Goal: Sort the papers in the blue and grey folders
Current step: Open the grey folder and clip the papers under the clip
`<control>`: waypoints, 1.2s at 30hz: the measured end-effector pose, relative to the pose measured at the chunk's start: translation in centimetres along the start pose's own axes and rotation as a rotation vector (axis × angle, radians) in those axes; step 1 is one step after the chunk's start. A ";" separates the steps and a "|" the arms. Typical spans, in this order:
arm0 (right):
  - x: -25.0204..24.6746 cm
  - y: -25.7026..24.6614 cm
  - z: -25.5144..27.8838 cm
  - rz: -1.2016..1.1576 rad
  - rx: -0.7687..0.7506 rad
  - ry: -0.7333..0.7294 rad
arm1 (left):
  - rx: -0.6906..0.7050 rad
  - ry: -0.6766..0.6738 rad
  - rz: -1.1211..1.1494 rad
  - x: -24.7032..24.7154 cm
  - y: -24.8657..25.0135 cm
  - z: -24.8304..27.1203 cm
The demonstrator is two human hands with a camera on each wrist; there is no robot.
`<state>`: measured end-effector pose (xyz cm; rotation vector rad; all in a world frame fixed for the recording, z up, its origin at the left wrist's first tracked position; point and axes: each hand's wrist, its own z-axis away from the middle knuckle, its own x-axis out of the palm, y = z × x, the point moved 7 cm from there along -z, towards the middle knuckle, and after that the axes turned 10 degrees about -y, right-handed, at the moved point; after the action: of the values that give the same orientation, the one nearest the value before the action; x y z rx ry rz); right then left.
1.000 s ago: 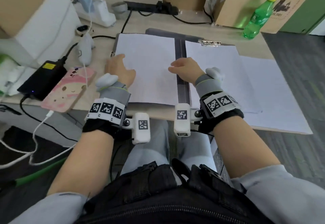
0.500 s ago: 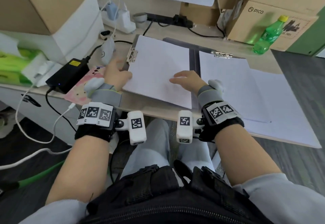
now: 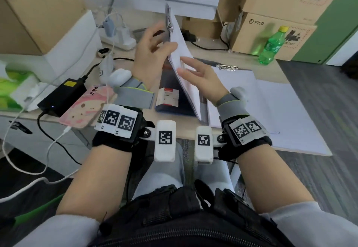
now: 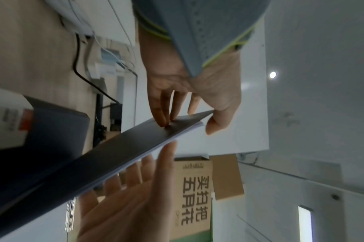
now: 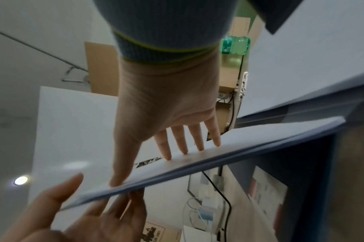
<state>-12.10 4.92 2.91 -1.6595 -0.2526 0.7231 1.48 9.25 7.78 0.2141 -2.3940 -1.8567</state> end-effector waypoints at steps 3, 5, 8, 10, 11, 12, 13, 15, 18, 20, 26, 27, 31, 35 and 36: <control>-2.0 -1.5 1.2 -0.065 -0.099 0.071 | 0.049 -0.082 0.030 3.5 1.3 -0.9; -3.4 -2.1 2.3 -0.051 -0.148 0.120 | 0.071 -0.142 0.008 6.1 2.0 -1.3; -5.7 -2.6 3.8 0.071 -0.204 0.256 | 0.094 -0.227 -0.083 9.5 2.3 -2.0; -7.6 -2.5 5.2 0.101 -0.243 0.383 | 0.095 -0.287 -0.091 11.8 1.8 -2.4; -8.6 -2.4 6.0 0.105 -0.264 0.445 | 0.095 -0.316 -0.091 13.0 1.2 -2.6; -9.7 -2.0 6.8 0.109 -0.274 0.507 | 0.094 -0.345 -0.102 14.1 0.7 -2.6; -10.7 -1.6 7.5 0.109 -0.278 0.559 | 0.086 -0.367 -0.111 15.1 -0.1 -2.7; -12.5 -0.4 8.8 0.074 -0.239 0.646 | 0.052 -0.400 -0.173 16.8 -1.8 -2.7; -15.0 1.8 10.9 0.021 -0.159 0.798 | 0.004 -0.407 -0.393 18.3 -4.9 -3.0; -16.6 3.4 12.1 0.011 -0.095 0.895 | -0.057 -0.380 -0.534 18.5 -7.1 -3.3; -19.2 10.2 15.0 -0.080 0.253 1.027 | -0.360 -0.322 -0.787 16.9 -12.8 -3.2; -19.4 11.3 15.5 -0.089 0.315 1.035 | -0.385 -0.307 -0.799 16.5 -13.2 -3.1; -19.7 15.5 16.6 -0.008 0.589 0.892 | -0.487 -0.255 -0.727 15.9 -14.6 -2.6; -19.2 16.8 16.6 0.037 0.668 0.809 | -0.568 -0.198 -0.664 15.0 -15.3 -2.6; -19.1 16.7 16.5 0.051 0.680 0.805 | -0.592 -0.193 -0.630 14.8 -15.7 -2.7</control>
<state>-40.44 4.12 -7.84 -1.1737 0.5568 0.0960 -11.90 0.28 -6.83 0.8331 -1.8690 -2.8744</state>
